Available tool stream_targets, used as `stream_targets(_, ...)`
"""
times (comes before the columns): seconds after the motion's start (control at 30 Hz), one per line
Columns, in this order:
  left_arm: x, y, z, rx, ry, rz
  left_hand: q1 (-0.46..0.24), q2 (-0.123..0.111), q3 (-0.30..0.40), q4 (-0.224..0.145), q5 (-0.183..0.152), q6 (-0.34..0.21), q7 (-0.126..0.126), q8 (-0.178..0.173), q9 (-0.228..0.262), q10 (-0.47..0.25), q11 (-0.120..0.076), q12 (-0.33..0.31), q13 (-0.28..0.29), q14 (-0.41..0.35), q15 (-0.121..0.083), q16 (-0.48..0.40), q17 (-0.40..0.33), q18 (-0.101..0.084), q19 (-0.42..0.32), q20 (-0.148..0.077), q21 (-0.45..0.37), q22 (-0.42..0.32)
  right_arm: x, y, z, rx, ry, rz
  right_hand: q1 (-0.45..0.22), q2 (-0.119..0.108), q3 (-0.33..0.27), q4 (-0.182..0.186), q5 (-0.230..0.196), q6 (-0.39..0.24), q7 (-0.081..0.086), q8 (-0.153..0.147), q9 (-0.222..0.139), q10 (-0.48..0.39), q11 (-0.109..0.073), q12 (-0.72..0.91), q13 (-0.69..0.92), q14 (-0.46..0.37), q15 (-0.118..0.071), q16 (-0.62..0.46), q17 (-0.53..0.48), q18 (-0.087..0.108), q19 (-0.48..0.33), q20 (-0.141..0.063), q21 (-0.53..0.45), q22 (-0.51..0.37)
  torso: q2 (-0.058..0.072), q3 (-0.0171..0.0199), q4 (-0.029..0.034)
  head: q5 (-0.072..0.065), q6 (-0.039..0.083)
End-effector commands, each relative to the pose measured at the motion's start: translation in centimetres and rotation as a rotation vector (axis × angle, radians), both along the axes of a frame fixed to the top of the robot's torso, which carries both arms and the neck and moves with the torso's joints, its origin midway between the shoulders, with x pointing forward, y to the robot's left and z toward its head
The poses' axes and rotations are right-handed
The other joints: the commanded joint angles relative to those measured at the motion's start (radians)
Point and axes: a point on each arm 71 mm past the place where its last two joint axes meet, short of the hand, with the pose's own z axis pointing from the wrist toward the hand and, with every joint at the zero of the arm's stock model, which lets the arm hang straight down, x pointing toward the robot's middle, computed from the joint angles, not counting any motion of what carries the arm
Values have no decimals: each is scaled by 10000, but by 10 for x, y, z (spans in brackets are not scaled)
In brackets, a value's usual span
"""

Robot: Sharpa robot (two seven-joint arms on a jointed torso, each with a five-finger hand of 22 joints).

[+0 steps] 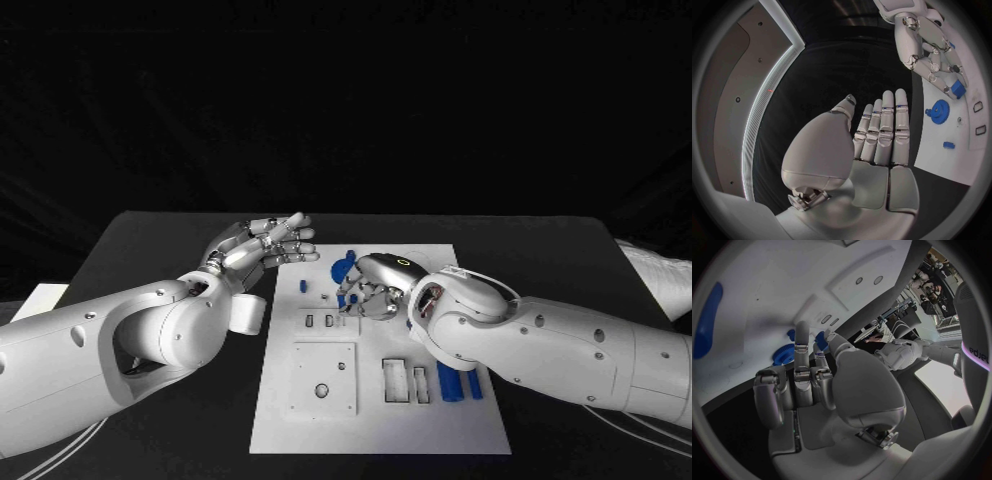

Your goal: Assemble the parts on the task board

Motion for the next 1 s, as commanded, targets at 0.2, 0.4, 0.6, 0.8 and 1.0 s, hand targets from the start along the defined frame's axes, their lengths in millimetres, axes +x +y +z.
stream_targets(0.2,0,-3,1,-148,-30,-240,71,-5,-6,-60,-43,25,36,-43,-8,-15,38,-31,-9,-73,-29,-69,12,99,-41,36,62,-6,-2,9,-7,-522,-252,240,-41,28,62,5,33,205,-153,39,121,1074,-63,46,2627,135,-34,-48,-9,-140,1029,-70,23,2632,3,5,-23,62,-66)
stream_targets(0.4,-1,-3,1,-152,-17,-263,73,-2,-6,-70,-44,29,38,-56,-7,-12,39,-43,-8,-77,-28,-83,26,99,-46,38,65,-7,-3,11,-10,-793,-49,421,-120,-11,60,11,44,194,-139,15,119,1074,-54,46,2627,137,-29,-47,-9,-140,1029,-68,23,2632,-3,-1,-26,59,-115)
stream_targets(0.6,-1,-4,1,-162,-16,-284,73,-2,-6,-70,-44,29,38,-56,-7,-12,39,-43,-8,-77,-28,-83,26,99,-46,38,65,-7,-3,11,-14,-1071,29,467,-192,-49,53,17,14,178,-128,-10,114,1074,-45,46,2627,139,-24,-46,-8,-140,1029,-65,23,2632,-5,-4,-10,67,-145)
stream_targets(0.8,-1,-4,1,-160,-11,-287,73,-2,-6,-70,-44,29,38,-56,-7,-12,39,-43,-8,-77,-28,-83,26,99,-46,38,65,-7,-3,11,-16,-1246,11,484,-217,-62,49,20,9,177,-126,-17,114,1074,-42,46,2627,141,-23,-46,-7,-140,1029,-64,23,2632,-3,-2,-15,73,-160)
stream_targets(1.0,-1,-3,1,-160,-11,-285,73,-2,-6,-70,-44,29,38,-56,-7,-12,39,-43,-8,-77,-28,-83,26,99,-46,38,65,-7,-4,12,-17,-1371,-8,507,-251,-90,43,20,11,171,-123,-28,112,1074,-39,46,2627,142,-21,-46,-7,-140,1029,-62,23,2632,0,-7,-13,80,-181)
